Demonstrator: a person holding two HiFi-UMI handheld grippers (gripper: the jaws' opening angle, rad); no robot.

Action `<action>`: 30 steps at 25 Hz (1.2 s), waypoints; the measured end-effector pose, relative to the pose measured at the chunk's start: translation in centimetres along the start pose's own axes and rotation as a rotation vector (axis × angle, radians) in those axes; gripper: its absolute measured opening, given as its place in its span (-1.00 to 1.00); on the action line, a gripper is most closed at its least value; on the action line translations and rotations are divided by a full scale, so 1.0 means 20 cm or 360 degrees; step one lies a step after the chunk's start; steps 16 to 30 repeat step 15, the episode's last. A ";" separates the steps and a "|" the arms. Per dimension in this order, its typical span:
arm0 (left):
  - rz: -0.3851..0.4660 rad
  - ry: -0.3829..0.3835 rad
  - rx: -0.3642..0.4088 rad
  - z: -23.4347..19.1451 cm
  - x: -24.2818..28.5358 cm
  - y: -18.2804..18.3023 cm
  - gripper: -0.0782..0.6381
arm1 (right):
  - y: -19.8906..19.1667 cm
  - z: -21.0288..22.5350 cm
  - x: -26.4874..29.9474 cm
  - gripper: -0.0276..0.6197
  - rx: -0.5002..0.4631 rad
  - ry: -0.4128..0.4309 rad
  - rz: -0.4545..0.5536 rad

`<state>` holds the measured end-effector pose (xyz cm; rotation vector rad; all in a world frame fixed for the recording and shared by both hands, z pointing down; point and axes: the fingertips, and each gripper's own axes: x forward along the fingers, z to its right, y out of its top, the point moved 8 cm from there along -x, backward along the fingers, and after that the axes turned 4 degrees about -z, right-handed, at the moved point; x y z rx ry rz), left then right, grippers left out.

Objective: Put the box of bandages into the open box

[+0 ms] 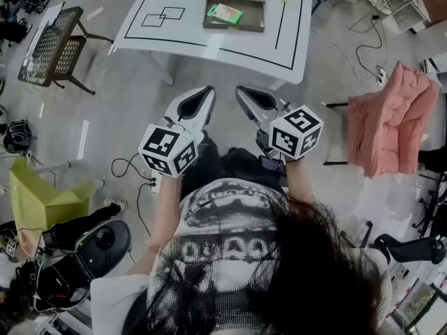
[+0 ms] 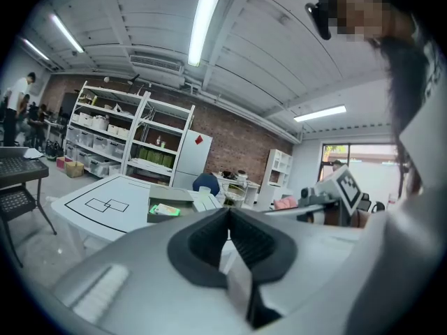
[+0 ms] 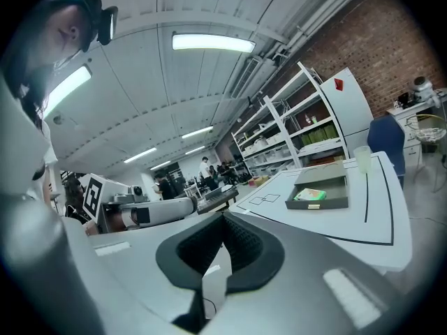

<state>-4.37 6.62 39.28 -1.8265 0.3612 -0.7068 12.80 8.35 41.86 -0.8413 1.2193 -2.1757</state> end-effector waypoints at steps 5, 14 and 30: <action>0.0006 0.0003 0.0006 0.02 -0.03 -0.01 -0.78 | -0.01 -0.02 -0.01 -0.92 -0.0010 0.0008 0.0004; 0.0014 0.0013 0.0014 0.06 -0.06 -0.03 -0.78 | -0.02 -0.03 -0.05 -0.92 -0.0021 -0.0003 0.0025; 0.0016 0.0015 0.0015 0.06 -0.07 -0.04 -0.78 | -0.02 -0.02 -0.06 -0.92 -0.0024 -0.0010 0.0029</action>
